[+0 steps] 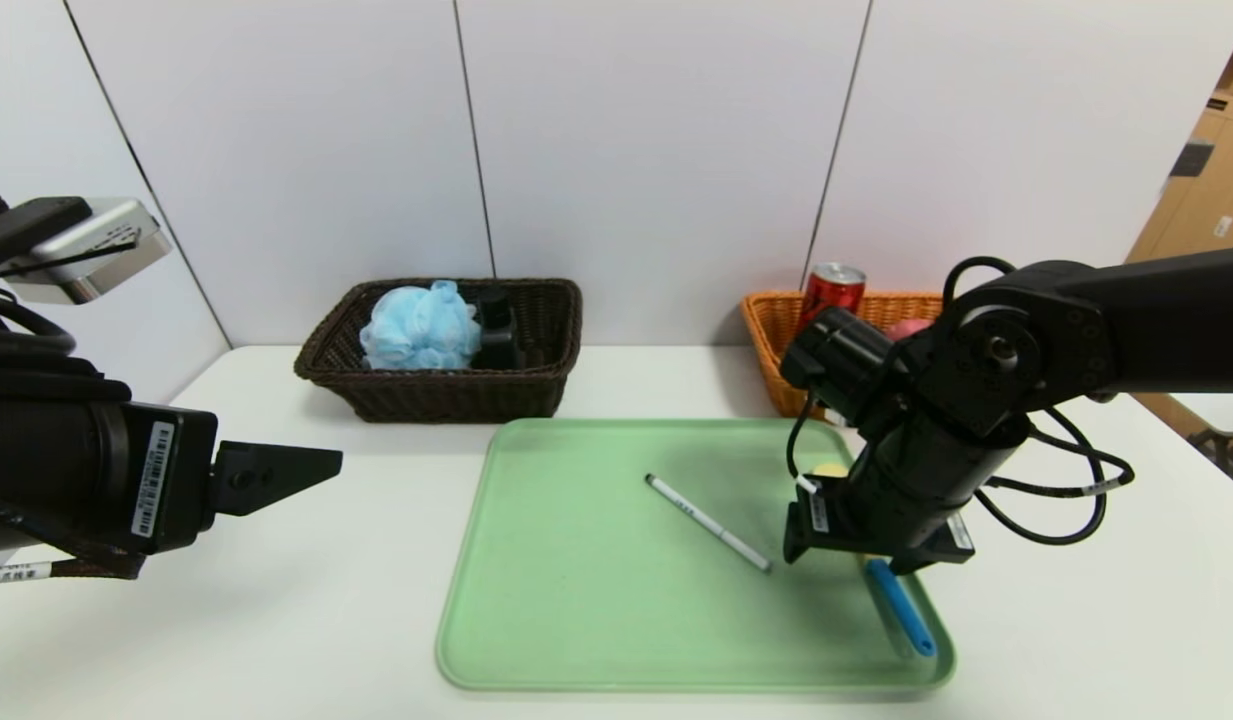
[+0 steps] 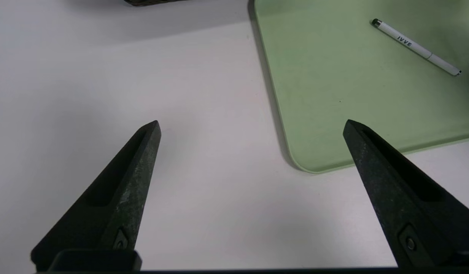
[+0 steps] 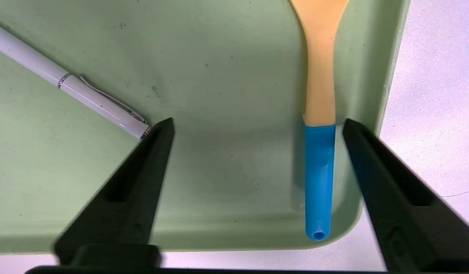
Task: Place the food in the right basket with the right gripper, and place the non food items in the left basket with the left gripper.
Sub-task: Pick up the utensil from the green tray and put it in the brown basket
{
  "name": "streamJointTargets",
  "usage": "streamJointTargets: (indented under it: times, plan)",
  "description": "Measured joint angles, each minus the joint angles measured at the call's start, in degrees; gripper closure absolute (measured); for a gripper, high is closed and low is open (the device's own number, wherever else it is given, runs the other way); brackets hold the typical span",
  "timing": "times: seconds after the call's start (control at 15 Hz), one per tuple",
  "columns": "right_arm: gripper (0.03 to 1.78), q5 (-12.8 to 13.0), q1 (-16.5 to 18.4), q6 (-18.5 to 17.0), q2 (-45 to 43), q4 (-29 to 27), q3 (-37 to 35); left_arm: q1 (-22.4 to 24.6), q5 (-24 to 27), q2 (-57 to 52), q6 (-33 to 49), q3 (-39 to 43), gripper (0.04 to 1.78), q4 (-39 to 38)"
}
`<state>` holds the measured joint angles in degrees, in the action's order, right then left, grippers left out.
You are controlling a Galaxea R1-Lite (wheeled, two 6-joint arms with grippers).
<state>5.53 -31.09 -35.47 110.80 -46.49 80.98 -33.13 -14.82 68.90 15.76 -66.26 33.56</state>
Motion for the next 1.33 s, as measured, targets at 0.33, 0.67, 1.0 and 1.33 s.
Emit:
streamJointTargets:
  times: [0.33,0.67,1.0,1.33]
  plan:
    - [1.00,-0.02,0.00,0.00,0.56,0.00,-0.34,1.41,0.02,-0.05,0.79,0.00,0.13,0.01]
    - [1.66,-0.02,-0.02,0.00,0.48,0.06,-1.11,4.43,0.39,-0.05,0.68,0.02,0.13,0.00]
    - [1.66,-0.85,-0.52,0.00,-2.28,0.00,-0.96,5.22,0.44,-0.05,0.49,0.00,0.13,-0.05]
    - [1.66,-10.37,-2.73,1.05,-11.63,4.07,0.57,5.28,0.37,-0.05,0.69,0.24,0.13,0.00]
